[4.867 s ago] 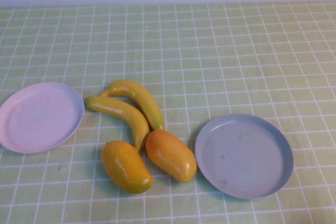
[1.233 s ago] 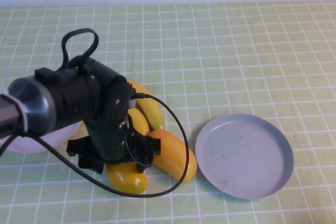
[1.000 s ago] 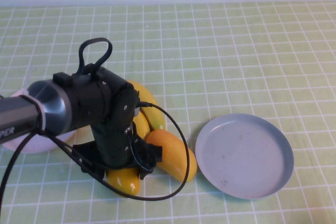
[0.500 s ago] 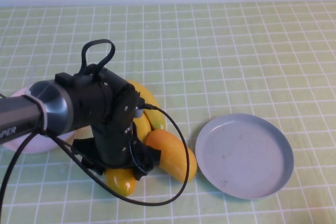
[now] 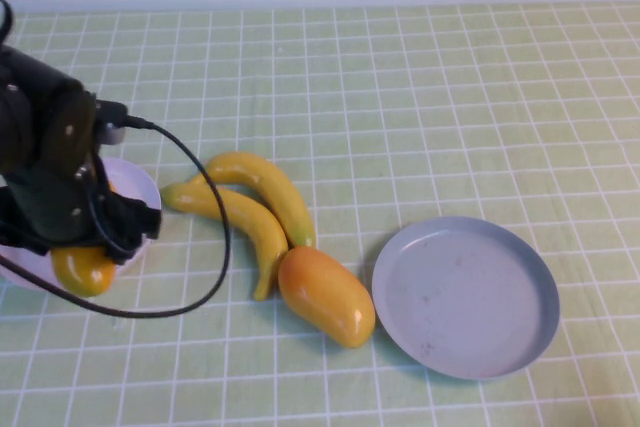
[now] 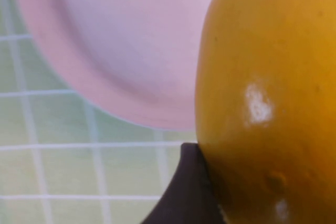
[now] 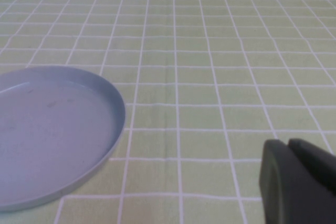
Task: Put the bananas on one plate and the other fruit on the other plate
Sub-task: Put one type of fruit in the left plate
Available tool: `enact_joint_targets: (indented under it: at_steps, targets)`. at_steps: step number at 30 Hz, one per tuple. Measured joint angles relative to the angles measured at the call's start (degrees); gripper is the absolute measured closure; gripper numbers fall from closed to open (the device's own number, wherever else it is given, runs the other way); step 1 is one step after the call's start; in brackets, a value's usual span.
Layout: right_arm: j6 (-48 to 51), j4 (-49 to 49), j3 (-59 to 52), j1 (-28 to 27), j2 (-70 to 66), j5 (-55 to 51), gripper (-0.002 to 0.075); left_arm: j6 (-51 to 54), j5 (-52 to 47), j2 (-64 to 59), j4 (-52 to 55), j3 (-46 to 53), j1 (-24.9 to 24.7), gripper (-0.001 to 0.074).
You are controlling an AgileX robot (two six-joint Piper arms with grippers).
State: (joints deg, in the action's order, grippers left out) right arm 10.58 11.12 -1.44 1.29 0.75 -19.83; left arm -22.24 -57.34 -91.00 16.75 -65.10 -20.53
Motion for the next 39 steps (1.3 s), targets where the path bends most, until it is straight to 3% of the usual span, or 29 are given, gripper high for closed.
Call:
enact_joint_targets:
  at_steps: [5, 12, 24, 27, 31, 39]
  targets:
    - [0.0, 0.0, 0.0, 0.0, 0.0, 0.0, 0.0741, 7.15, 2.29, -1.78, -0.11, -1.94, 8.06, 0.0202]
    - [0.0, 0.0, 0.0, 0.0, 0.0, 0.0, 0.0741, 17.23, 2.91, -7.05, -4.93, -8.02, 14.52, 0.0202]
    - [0.0, 0.0, 0.0, 0.0, 0.0, 0.0, 0.0741, 20.81, -1.27, -16.65, -5.48, -13.66, 15.53, 0.0202]
    - [0.0, 0.0, 0.0, 0.0, 0.0, 0.0, 0.0741, 20.81, -2.68, -16.65, -5.73, -14.6, 15.53, 0.0171]
    - [0.0, 0.0, 0.0, 0.0, 0.0, 0.0, 0.0741, 20.71, -7.95, -16.65, -5.77, -18.94, 15.53, 0.0129]
    - [0.0, 0.0, 0.0, 0.0, 0.0, 0.0, 0.0741, 20.08, -12.11, -16.65, -11.81, -29.01, 15.53, 0.012]
